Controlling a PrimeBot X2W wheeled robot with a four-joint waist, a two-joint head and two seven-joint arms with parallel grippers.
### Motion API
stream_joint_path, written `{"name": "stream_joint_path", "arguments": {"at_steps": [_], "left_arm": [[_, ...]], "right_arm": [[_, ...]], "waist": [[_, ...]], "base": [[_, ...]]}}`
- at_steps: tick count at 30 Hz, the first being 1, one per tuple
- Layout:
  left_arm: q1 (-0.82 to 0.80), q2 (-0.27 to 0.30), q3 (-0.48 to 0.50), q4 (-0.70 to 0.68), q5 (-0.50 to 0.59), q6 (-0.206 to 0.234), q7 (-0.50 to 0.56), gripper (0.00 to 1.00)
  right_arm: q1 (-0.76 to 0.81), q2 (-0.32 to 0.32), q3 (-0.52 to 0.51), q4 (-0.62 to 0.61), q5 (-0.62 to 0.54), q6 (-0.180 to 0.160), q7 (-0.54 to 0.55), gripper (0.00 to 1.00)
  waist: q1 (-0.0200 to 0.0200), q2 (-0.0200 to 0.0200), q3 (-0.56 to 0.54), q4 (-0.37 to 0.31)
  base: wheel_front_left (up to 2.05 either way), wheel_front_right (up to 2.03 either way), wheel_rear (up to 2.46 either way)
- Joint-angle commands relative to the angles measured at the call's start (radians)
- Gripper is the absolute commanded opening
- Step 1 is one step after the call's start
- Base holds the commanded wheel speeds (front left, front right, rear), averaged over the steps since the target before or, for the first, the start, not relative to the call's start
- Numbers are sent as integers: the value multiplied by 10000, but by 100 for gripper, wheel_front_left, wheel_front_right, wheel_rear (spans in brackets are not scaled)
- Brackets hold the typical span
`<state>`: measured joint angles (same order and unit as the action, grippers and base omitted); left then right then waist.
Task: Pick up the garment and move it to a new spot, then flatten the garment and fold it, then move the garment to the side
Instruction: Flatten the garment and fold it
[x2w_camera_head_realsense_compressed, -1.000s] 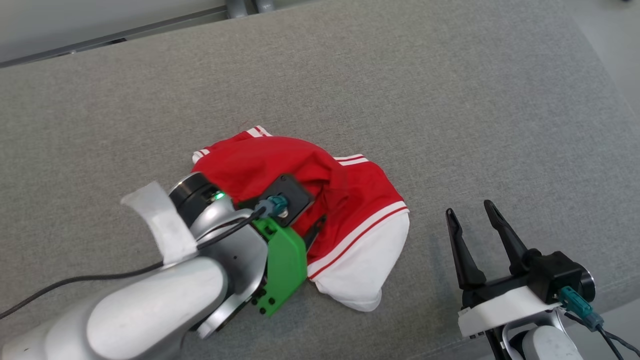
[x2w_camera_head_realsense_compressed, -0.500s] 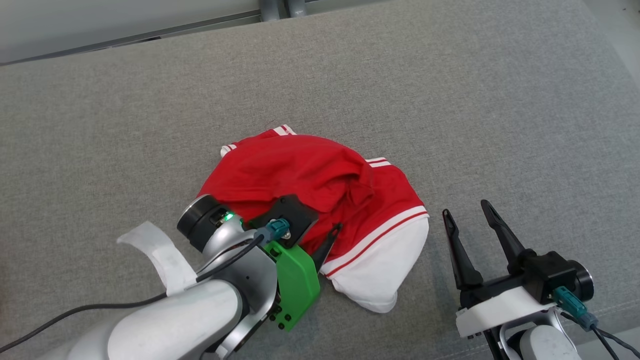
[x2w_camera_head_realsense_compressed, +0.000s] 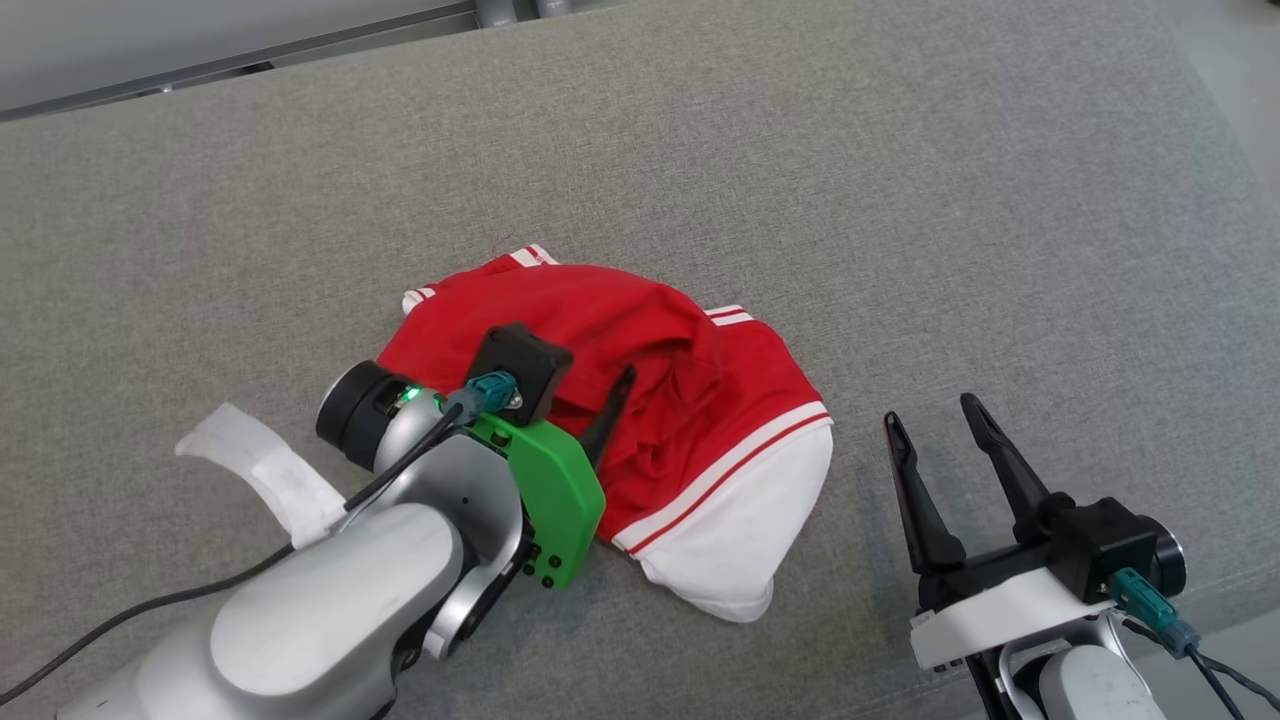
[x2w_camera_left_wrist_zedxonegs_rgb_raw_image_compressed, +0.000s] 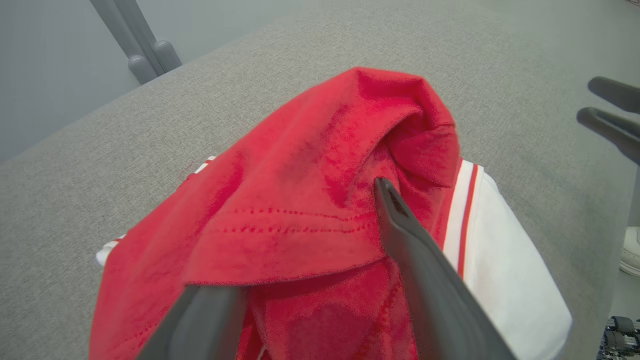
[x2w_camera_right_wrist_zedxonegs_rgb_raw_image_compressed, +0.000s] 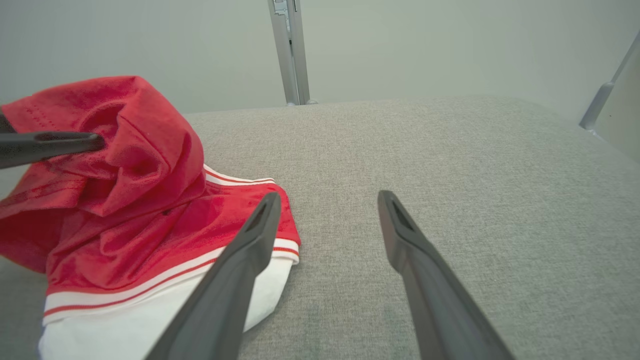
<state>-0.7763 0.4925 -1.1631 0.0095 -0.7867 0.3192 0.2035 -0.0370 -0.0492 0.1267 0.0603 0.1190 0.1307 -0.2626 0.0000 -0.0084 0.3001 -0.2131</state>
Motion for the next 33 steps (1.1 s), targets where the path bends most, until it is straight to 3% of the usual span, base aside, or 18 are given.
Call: {"name": "stream_joint_path", "arguments": {"at_steps": [1,4,8,13,17,18,21,25,27,33], "left_arm": [[142,66,30,170,-143,-190,-16,0],[23,412,189,-42,-585,-528,264,0],[-685,1643,410,-1366,-940,-963,1382,0],[-1921,3566,961,-3270,-2615,-1739,4151,0],[-3263,4642,1355,-3803,-3750,-2018,6617,0],[-3263,4642,1355,-3803,-3750,-2018,6617,0],[-4337,4890,1418,-3769,-3863,-2181,8130,0],[-5614,4601,1083,-3410,-3676,-2520,10044,0],[-6342,4117,778,-2916,-3461,-2723,11052,0],[-6609,2750,608,-1797,-3569,-2393,11259,0]], "right_arm": [[-86,-25,-35,-36,40,1,-35,100],[-27,-25,-129,-59,59,1,-35,100],[118,-23,-269,-53,171,1,-35,100],[-30,-26,-114,31,417,1,-35,100],[-317,-25,127,11,819,1,-35,100],[-317,-25,127,11,819,1,-35,100],[-453,-23,346,47,1098,1,-35,100],[-524,-23,651,122,1402,1,-35,100],[-541,-25,720,125,1642,1,-35,100],[-572,-22,814,121,1929,1,-33,100]], "waist": [[0,84,42,-62],[0,84,57,-84],[0,84,-1,-19],[0,84,-66,41],[0,84,-20,-181],[0,84,-20,-181],[0,84,28,-444],[0,84,109,-814],[0,84,176,-1145],[0,84,282,-1809]], "base": [[0,0,0],[0,0,0],[0,0,0],[0,0,0],[0,0,0],[0,0,0],[0,0,0],[0,0,0],[0,0,0],[0,0,0]]}}
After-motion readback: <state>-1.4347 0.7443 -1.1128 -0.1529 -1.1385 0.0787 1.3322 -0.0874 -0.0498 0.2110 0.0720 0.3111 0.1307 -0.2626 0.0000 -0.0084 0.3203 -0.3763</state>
